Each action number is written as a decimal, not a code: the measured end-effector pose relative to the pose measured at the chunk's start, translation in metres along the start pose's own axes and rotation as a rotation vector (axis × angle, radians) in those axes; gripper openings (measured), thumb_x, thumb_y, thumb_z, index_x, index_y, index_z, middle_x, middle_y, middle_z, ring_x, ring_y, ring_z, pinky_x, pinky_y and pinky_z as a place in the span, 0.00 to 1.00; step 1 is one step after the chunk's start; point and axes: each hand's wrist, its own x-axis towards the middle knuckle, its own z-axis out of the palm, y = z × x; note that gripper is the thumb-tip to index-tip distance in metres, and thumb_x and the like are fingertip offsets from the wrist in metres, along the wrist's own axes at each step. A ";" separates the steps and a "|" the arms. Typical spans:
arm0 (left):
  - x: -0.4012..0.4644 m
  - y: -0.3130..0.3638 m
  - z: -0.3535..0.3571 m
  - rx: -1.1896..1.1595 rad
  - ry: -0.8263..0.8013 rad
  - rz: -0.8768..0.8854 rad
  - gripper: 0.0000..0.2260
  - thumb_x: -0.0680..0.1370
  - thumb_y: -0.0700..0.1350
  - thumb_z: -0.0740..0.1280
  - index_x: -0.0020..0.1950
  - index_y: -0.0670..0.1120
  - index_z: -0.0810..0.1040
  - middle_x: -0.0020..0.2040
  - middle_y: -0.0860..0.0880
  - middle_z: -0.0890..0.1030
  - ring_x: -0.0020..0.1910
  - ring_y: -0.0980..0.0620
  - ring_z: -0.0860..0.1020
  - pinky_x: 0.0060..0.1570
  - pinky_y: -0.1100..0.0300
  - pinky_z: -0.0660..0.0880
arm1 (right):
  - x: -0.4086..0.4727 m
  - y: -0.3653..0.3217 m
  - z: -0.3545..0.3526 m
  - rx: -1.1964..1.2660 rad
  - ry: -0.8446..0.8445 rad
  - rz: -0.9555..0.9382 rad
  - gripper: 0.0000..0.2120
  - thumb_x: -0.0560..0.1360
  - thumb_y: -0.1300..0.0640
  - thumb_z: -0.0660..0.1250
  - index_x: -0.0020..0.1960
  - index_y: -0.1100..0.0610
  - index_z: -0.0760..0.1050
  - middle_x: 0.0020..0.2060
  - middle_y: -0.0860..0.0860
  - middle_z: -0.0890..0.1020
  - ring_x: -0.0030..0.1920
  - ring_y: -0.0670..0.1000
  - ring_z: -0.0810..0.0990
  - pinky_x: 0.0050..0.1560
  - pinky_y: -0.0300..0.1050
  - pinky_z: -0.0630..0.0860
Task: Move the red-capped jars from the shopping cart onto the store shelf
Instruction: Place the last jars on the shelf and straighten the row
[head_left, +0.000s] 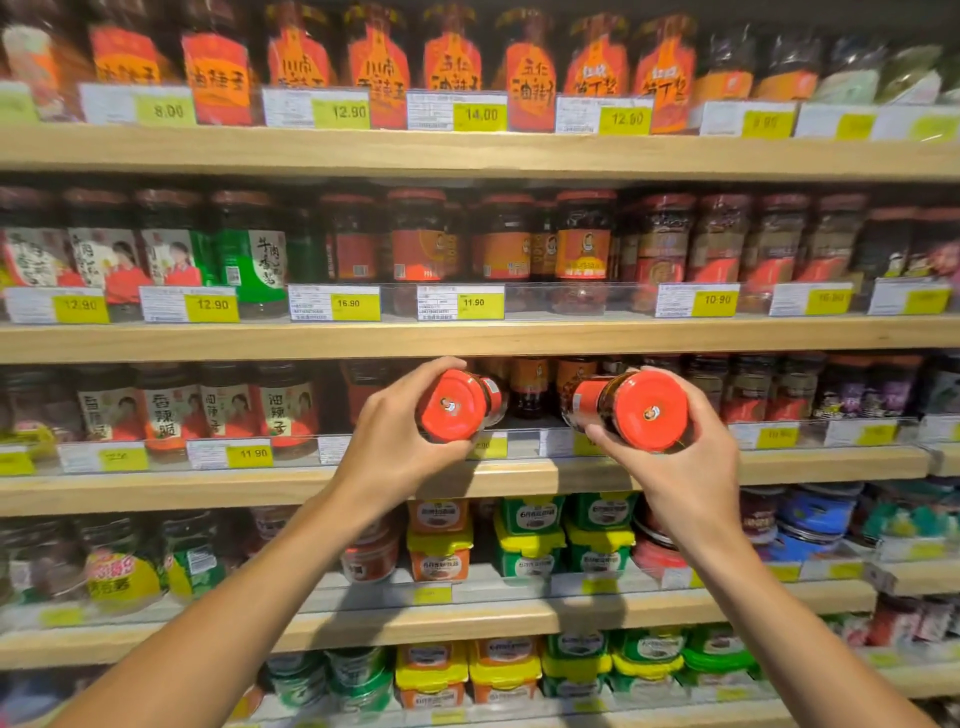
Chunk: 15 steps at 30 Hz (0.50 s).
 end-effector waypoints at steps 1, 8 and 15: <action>0.001 -0.001 0.002 0.007 -0.004 -0.004 0.34 0.64 0.44 0.81 0.67 0.55 0.75 0.60 0.58 0.81 0.58 0.60 0.79 0.57 0.62 0.77 | 0.001 0.002 0.001 0.001 0.004 0.000 0.31 0.62 0.51 0.84 0.62 0.45 0.76 0.55 0.39 0.81 0.56 0.37 0.79 0.54 0.26 0.73; 0.012 -0.011 0.012 0.028 -0.006 -0.054 0.32 0.65 0.53 0.81 0.66 0.53 0.73 0.56 0.56 0.81 0.54 0.57 0.80 0.53 0.60 0.77 | 0.012 0.010 0.010 0.019 -0.014 -0.010 0.31 0.62 0.50 0.83 0.62 0.48 0.77 0.55 0.40 0.82 0.56 0.40 0.80 0.55 0.31 0.75; 0.011 -0.017 0.029 -0.071 0.043 -0.224 0.37 0.62 0.57 0.81 0.64 0.50 0.69 0.57 0.54 0.81 0.56 0.55 0.79 0.53 0.63 0.75 | 0.017 0.022 0.014 0.013 -0.015 -0.005 0.30 0.62 0.50 0.84 0.61 0.47 0.77 0.54 0.41 0.82 0.56 0.42 0.80 0.57 0.36 0.76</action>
